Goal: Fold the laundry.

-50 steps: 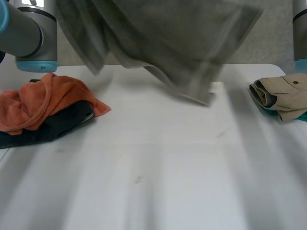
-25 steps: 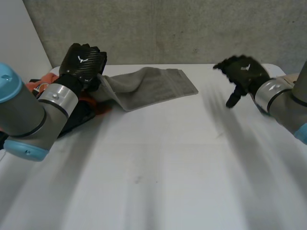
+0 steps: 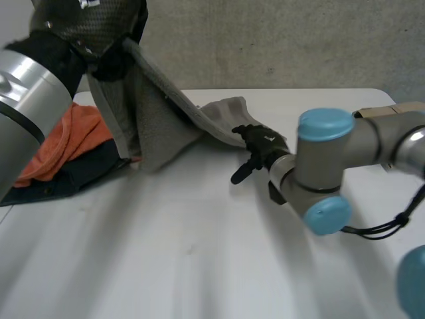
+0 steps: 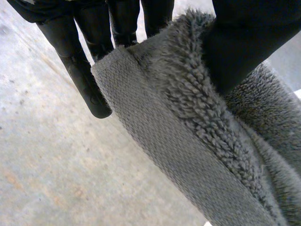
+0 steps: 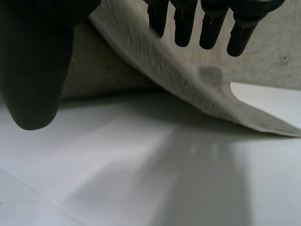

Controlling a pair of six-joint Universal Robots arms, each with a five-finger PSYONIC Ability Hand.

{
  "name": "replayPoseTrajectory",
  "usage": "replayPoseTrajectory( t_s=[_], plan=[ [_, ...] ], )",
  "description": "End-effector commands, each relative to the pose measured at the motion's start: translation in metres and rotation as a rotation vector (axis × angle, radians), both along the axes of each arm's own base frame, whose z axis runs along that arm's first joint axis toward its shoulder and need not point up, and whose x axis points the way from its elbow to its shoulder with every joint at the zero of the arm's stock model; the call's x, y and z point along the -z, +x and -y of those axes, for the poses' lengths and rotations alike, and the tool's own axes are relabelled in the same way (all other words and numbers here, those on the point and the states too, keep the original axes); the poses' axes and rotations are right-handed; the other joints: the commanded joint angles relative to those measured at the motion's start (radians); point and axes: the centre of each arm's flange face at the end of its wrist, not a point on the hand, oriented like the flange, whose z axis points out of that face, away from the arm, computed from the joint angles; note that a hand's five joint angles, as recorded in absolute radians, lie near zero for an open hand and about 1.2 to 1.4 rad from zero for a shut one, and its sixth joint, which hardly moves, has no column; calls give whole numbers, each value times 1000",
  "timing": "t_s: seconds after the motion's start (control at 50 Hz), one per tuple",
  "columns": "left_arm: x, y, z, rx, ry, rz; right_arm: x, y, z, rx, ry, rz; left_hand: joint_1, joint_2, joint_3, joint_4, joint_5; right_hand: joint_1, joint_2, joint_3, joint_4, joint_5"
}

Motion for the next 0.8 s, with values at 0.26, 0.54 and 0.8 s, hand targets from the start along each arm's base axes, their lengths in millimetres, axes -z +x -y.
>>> replayPoseTrajectory(
  t_s=[0.26,0.54,0.8],
  plan=[
    [-34,24,-28,-68,-51,-34,-39,-47,54,219,-240,-116,231,199,206,196,238,1161,1186,1185,1182,1178],
    [15,66,12,-142,184,76,-260,-185,2,116,-719,-600,231,199,206,196,238,1161,1186,1185,1182,1178],
    [107,29,69,-53,444,177,-154,-163,33,-186,-384,-732,231,199,206,196,238,1161,1186,1185,1182,1178]
  ],
)
